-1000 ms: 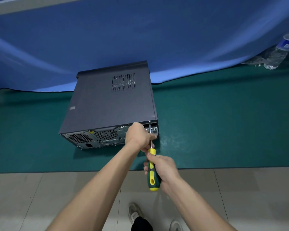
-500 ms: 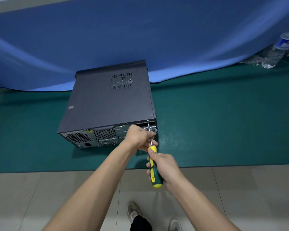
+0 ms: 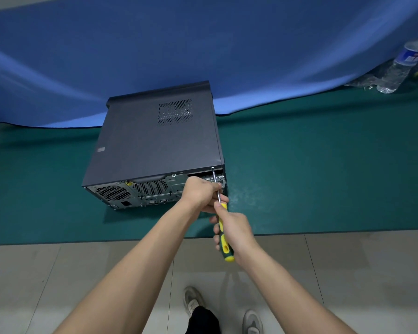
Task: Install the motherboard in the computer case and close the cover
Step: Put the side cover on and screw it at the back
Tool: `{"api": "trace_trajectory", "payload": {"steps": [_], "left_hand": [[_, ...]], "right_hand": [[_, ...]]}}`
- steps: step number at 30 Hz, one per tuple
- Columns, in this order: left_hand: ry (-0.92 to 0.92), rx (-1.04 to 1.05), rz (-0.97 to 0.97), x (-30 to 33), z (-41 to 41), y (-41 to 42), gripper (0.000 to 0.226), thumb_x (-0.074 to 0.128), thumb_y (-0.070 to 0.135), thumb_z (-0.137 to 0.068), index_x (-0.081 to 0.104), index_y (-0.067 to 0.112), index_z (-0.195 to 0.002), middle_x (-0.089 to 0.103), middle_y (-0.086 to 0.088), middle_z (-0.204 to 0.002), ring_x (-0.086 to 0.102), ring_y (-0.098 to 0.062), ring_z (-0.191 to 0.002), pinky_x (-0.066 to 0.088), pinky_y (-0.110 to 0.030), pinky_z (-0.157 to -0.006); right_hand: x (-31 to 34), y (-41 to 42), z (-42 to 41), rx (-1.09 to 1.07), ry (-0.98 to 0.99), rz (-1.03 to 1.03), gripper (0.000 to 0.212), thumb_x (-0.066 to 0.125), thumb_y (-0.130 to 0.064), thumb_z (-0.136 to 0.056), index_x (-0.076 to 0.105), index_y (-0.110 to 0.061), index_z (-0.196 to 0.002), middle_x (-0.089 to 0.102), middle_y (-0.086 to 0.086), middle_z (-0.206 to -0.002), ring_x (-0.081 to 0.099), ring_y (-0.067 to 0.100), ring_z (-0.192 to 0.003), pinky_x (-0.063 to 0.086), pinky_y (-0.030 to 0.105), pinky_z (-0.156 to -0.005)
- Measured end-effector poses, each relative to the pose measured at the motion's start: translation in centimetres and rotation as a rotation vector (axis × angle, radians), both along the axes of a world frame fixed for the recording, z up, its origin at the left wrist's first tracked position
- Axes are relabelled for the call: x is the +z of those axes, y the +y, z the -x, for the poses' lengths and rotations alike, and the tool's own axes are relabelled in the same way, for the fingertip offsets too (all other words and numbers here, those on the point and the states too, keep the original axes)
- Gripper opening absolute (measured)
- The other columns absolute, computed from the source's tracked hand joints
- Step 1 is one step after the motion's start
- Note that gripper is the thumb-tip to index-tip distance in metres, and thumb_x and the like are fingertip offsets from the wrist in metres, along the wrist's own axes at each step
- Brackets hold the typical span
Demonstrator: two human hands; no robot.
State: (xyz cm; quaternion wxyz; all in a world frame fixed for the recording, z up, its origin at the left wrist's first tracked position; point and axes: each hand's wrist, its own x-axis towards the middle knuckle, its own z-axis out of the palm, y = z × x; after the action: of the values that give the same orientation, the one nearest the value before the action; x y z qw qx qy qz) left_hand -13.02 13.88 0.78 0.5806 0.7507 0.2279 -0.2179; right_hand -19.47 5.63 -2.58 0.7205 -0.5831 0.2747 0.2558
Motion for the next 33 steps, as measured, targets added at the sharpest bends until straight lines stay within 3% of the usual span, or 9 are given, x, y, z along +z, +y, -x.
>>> {"api": "trace_trajectory", "payload": {"steps": [6, 11, 14, 16, 19, 22, 26, 29, 33], "left_hand": [[-0.189, -0.001, 0.062, 0.6, -0.4, -0.8, 0.03, 0.047, 0.02, -0.097, 0.06, 0.004, -0.074, 0.067, -0.011, -0.062, 0.06, -0.021, -0.046, 0.047, -0.023, -0.043], [-0.275, 0.058, 0.084, 2.2, -3.5, -0.5, 0.029, 0.043, 0.017, -0.097, 0.06, 0.003, -0.078, 0.066, -0.006, -0.054, 0.054, -0.017, -0.038, 0.045, -0.023, -0.042], [-0.248, 0.026, -0.091, 1.9, -6.5, 0.2, 0.024, 0.045, 0.014, -0.09, 0.057, 0.008, -0.07, 0.063, -0.005, -0.052, 0.055, -0.02, -0.042, 0.047, -0.027, -0.048], [-0.286, -0.053, -0.359, 1.1, -8.9, 1.0, 0.024, 0.046, 0.019, -0.086, 0.055, 0.013, -0.064, 0.062, -0.006, -0.056, 0.058, -0.025, -0.053, 0.05, -0.03, -0.056], [-0.363, -0.206, -0.753, -0.3, -12.5, 2.5, 0.023, 0.047, 0.022, -0.083, 0.047, 0.014, -0.061, 0.055, -0.004, -0.058, 0.05, -0.027, -0.06, 0.037, -0.027, -0.053], [-0.482, -0.32, -0.977, -2.0, -15.4, 3.3, 0.029, 0.044, 0.023, -0.087, 0.049, 0.011, -0.061, 0.053, 0.0, -0.059, 0.049, -0.025, -0.059, 0.029, -0.029, -0.052], [-0.597, -0.34, -1.095, -3.8, -17.4, 3.5, 0.042, 0.042, 0.03, -0.092, 0.042, 0.014, -0.053, 0.054, -0.003, -0.055, 0.041, -0.024, -0.051, 0.027, -0.029, -0.052], [-0.6, -0.351, -1.11, -4.2, -17.7, 3.4, 0.05, 0.045, 0.03, -0.092, 0.03, 0.014, -0.046, 0.039, 0.001, -0.046, 0.037, -0.024, -0.046, 0.024, -0.028, -0.049], [-0.581, -0.372, -1.107, -4.2, -17.7, 3.4, 0.051, 0.044, 0.03, -0.091, 0.024, 0.017, -0.046, 0.032, 0.005, -0.044, 0.036, -0.023, -0.044, 0.022, -0.028, -0.047]], "right_hand": [[1.4, -3.5, -1.8, 0.252, -0.196, 0.489, 0.033, 0.061, -0.031, -0.085, 0.046, -0.017, -0.059, 0.046, -0.001, -0.041, 0.046, 0.018, -0.033, 0.036, 0.022, -0.044], [3.5, -4.7, -6.2, 0.239, -0.288, 0.574, 0.028, 0.057, -0.021, -0.083, 0.045, -0.017, -0.058, 0.052, -0.001, -0.047, 0.051, 0.018, -0.04, 0.041, 0.027, -0.052], [4.0, -5.0, -9.0, 0.17, -0.312, 0.628, 0.03, 0.056, -0.018, -0.074, 0.037, -0.018, -0.05, 0.043, -0.003, -0.043, 0.048, 0.02, -0.041, 0.036, 0.026, -0.051], [3.9, -5.2, -11.0, 0.096, -0.302, 0.619, 0.038, 0.058, -0.017, -0.072, 0.034, -0.017, -0.043, 0.039, -0.004, -0.038, 0.047, 0.016, -0.033, 0.034, 0.023, -0.047], [2.8, -5.3, -14.2, 0.029, -0.283, 0.606, 0.043, 0.059, -0.016, -0.073, 0.033, -0.017, -0.039, 0.038, -0.002, -0.041, 0.045, 0.015, -0.031, 0.034, 0.025, -0.049], [0.5, -5.1, -17.2, -0.003, -0.259, 0.604, 0.046, 0.064, -0.02, -0.076, 0.034, -0.017, -0.04, 0.038, -0.002, -0.042, 0.045, 0.015, -0.032, 0.036, 0.026, -0.05], [-2.6, -4.8, -20.4, -0.03, -0.246, 0.561, 0.036, 0.069, -0.029, -0.078, 0.058, -0.016, -0.046, 0.043, -0.005, -0.035, 0.045, 0.012, -0.032, 0.037, 0.023, -0.048], [-4.9, -4.2, -22.5, -0.07, -0.236, 0.532, 0.026, 0.071, -0.028, -0.075, 0.066, -0.009, -0.058, 0.046, -0.006, -0.037, 0.045, 0.011, -0.036, 0.037, 0.024, -0.05], [-7.8, -2.7, -25.6, -0.033, -0.189, 0.551, 0.015, 0.071, -0.022, -0.077, 0.068, -0.014, -0.065, 0.069, 0.003, -0.065, 0.062, 0.019, -0.06, 0.051, 0.033, -0.064]]}}
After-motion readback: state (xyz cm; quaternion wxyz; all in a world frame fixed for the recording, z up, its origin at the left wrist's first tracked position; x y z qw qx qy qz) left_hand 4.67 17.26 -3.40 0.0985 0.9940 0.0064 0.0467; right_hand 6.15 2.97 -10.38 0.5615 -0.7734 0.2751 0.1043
